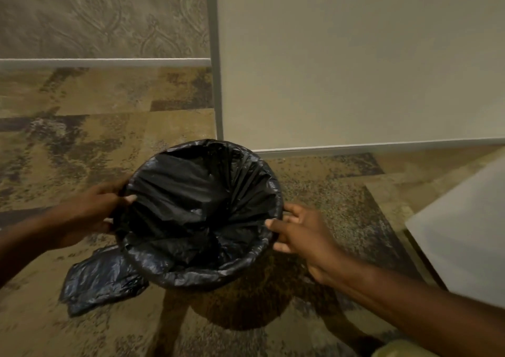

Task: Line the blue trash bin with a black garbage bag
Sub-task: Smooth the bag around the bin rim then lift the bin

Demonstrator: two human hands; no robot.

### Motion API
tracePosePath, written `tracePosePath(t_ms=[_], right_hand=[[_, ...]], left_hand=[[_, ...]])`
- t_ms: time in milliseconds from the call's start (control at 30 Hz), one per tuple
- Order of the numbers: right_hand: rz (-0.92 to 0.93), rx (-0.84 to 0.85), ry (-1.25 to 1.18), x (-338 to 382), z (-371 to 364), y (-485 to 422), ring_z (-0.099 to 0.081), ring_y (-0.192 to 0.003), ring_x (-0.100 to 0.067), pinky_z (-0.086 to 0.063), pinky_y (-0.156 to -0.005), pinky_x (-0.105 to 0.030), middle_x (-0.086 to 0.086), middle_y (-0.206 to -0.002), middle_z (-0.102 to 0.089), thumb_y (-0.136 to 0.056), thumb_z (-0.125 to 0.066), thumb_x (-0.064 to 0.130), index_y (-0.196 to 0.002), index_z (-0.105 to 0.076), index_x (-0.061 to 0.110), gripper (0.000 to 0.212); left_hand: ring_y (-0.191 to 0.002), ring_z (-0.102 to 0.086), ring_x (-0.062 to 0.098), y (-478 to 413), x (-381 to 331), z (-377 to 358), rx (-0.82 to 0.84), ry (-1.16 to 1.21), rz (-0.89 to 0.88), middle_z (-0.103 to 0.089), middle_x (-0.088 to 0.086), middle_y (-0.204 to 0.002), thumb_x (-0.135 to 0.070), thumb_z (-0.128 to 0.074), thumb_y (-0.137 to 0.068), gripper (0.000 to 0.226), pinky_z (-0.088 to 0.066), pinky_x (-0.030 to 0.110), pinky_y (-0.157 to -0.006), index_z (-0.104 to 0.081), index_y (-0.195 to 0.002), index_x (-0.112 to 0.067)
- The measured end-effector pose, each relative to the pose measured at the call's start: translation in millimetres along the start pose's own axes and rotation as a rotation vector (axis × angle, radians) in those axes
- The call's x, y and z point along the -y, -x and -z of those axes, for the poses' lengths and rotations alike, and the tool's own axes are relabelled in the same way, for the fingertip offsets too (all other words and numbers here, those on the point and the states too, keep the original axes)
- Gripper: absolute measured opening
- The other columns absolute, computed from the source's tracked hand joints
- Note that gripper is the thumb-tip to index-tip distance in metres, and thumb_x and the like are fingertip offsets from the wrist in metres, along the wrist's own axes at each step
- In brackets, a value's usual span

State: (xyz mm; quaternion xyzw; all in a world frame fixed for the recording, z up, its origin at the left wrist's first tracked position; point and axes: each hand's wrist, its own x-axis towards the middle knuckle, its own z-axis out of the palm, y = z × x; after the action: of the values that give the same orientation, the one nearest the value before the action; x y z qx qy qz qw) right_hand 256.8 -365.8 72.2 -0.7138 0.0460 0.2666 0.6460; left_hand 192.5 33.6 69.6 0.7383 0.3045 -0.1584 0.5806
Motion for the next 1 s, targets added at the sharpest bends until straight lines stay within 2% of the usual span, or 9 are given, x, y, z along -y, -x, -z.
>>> tracePosePath(t_ms=[233,367,500,600,700,767,833,900,1000], right_hand=[[0.037,-0.082,0.071,29.6,9.5,-8.7,-0.078,-0.076,-0.015,-0.063,-0.059,-0.026,-0.002,-0.088,-0.080,-0.088,-0.070,0.000,-0.088,-0.070,0.021,0.021],[0.105,-0.114,0.064,56.0,42.4,-4.4,-0.078,-0.067,-0.011,-0.062,-0.055,-0.024,0.002,-0.072,-0.080,-0.084,-0.075,0.000,-0.084,-0.071,0.017,0.017],[0.129,-0.151,0.047,88.5,89.0,6.0,-0.075,-0.057,-0.007,-0.058,-0.050,-0.021,0.006,-0.061,-0.078,-0.083,-0.075,-0.002,-0.078,-0.071,0.017,0.020],[0.138,-0.217,0.032,113.4,137.7,15.3,-0.074,-0.055,-0.010,-0.057,-0.047,-0.020,-0.003,-0.074,-0.077,-0.084,-0.074,-0.003,-0.080,-0.069,0.012,0.016],[0.156,-0.293,0.055,138.8,185.2,26.2,-0.075,-0.055,-0.013,-0.056,-0.046,-0.019,-0.010,-0.087,-0.076,-0.087,-0.073,-0.001,-0.095,-0.070,-0.001,0.008],[0.160,-0.348,0.068,154.5,215.1,32.6,-0.073,-0.057,-0.014,-0.055,-0.044,-0.019,-0.011,-0.087,-0.075,-0.087,-0.073,-0.002,-0.093,-0.070,0.000,0.007],[0.174,-0.401,0.065,170.1,245.3,37.5,-0.071,-0.047,-0.011,-0.054,-0.040,-0.019,-0.011,-0.082,-0.072,-0.086,-0.072,-0.004,-0.085,-0.068,0.003,0.008],[0.167,-0.449,0.080,180.2,268.2,34.7,-0.069,-0.042,-0.010,-0.054,-0.039,-0.020,-0.011,-0.080,-0.071,-0.086,-0.071,-0.006,-0.082,-0.068,0.002,0.010],[0.123,-0.503,0.135,187.9,295.8,23.9,-0.070,-0.052,-0.017,-0.063,-0.047,-0.027,-0.011,-0.083,-0.070,-0.086,-0.071,-0.005,-0.087,-0.068,0.000,0.006]], left_hand=[[-0.105,-0.072,0.031,-16.2,6.7,3.1,-0.153,0.017,0.003,-0.080,0.000,-0.111,-0.018,-0.059,-0.101,0.038,-0.065,0.047,-0.064,-0.076,-0.104,-0.053],[-0.094,-0.076,0.028,13.8,-44.8,-28.9,-0.170,-0.002,-0.048,-0.083,-0.004,-0.095,-0.017,-0.055,-0.103,0.044,-0.065,0.038,-0.056,-0.078,-0.091,-0.052],[-0.097,-0.074,0.028,34.3,-114.9,-69.3,-0.154,-0.058,-0.120,-0.083,0.002,-0.091,-0.012,-0.053,-0.104,0.032,-0.064,0.035,-0.053,-0.076,-0.099,-0.034],[-0.096,-0.071,0.029,40.9,-175.6,-112.4,-0.138,-0.101,-0.182,-0.076,0.010,-0.102,-0.008,-0.049,-0.103,0.029,-0.062,0.037,-0.057,-0.072,-0.102,-0.026],[-0.098,-0.070,0.029,45.8,-224.5,-158.8,-0.077,-0.124,-0.203,-0.071,0.012,-0.113,-0.005,-0.046,-0.103,0.027,-0.061,0.039,-0.062,-0.067,-0.116,-0.016],[-0.094,-0.069,0.027,50.3,-251.3,-189.8,-0.040,-0.124,-0.206,-0.069,0.012,-0.111,-0.006,-0.046,-0.104,0.021,-0.061,0.036,-0.055,-0.064,-0.111,-0.013],[-0.091,-0.069,0.028,51.7,-278.4,-221.7,-0.005,-0.109,-0.222,-0.067,0.014,-0.108,-0.008,-0.049,-0.104,0.014,-0.063,0.034,-0.049,-0.062,-0.105,-0.010],[-0.088,-0.069,0.029,47.2,-296.5,-247.6,0.003,-0.094,-0.238,-0.066,0.015,-0.103,-0.010,-0.050,-0.105,0.013,-0.064,0.036,-0.049,-0.061,-0.100,-0.007],[-0.079,-0.068,0.027,26.7,-313.6,-284.2,0.005,-0.074,-0.279,-0.064,0.013,-0.090,-0.009,-0.049,-0.105,0.019,-0.062,0.042,-0.056,-0.058,-0.089,-0.006]])
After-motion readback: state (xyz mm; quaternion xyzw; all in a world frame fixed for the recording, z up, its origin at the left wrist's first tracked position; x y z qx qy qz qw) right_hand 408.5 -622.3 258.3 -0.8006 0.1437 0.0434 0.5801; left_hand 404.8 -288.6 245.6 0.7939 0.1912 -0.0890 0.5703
